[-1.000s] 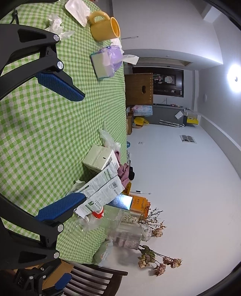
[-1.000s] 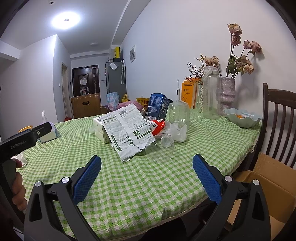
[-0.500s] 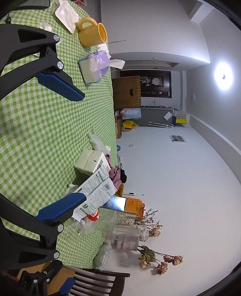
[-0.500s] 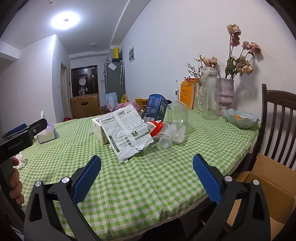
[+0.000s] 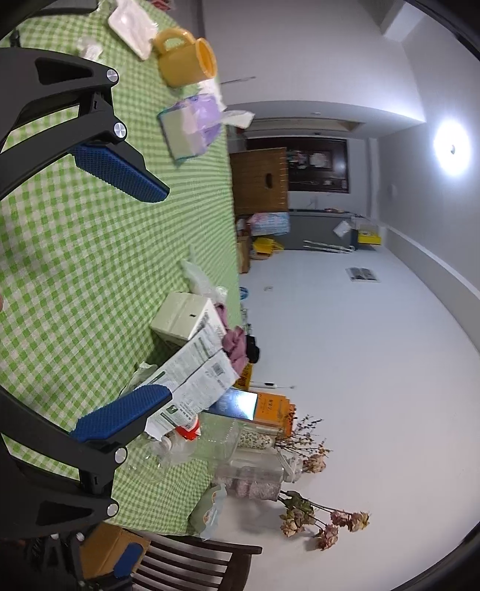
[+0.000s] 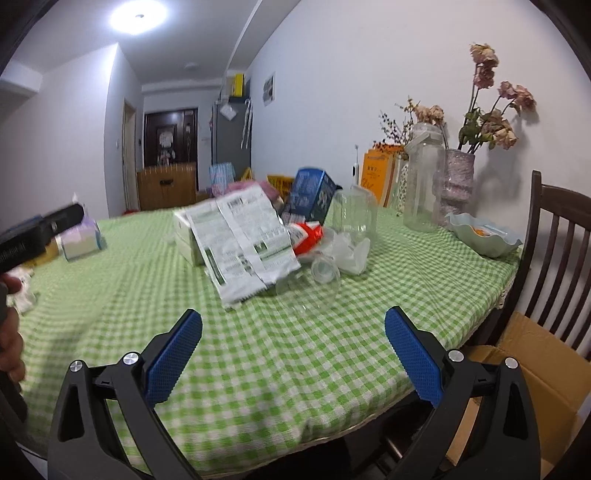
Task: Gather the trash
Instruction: 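Grasp the clear plastic bottle with the right tool while the left tool grasps the paper leaflet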
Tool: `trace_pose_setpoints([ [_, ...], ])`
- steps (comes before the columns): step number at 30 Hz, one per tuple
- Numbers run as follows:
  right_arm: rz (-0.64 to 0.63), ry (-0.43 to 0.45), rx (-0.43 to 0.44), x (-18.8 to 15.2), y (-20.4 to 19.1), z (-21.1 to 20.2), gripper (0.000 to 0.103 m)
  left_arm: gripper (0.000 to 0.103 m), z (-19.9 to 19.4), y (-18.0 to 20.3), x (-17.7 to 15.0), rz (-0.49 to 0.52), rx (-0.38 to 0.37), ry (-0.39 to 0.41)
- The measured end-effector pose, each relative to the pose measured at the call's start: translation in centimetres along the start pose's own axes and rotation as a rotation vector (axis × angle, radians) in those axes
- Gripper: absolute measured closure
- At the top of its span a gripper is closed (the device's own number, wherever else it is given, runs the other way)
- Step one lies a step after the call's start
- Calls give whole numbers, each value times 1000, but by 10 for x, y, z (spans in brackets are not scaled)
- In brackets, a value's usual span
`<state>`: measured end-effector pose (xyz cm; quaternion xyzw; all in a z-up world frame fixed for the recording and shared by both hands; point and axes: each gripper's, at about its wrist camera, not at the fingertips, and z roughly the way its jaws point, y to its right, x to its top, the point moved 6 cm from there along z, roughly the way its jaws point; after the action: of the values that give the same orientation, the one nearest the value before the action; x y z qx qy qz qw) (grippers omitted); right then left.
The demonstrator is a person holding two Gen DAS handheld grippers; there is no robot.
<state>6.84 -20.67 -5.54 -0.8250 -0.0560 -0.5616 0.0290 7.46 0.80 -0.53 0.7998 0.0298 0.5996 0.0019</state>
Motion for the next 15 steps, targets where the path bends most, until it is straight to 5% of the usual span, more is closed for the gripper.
trace_pose_setpoints([
  [15,-29,-184,35,12,16,90,8,7,77,9,-10,-26,-36,-220],
])
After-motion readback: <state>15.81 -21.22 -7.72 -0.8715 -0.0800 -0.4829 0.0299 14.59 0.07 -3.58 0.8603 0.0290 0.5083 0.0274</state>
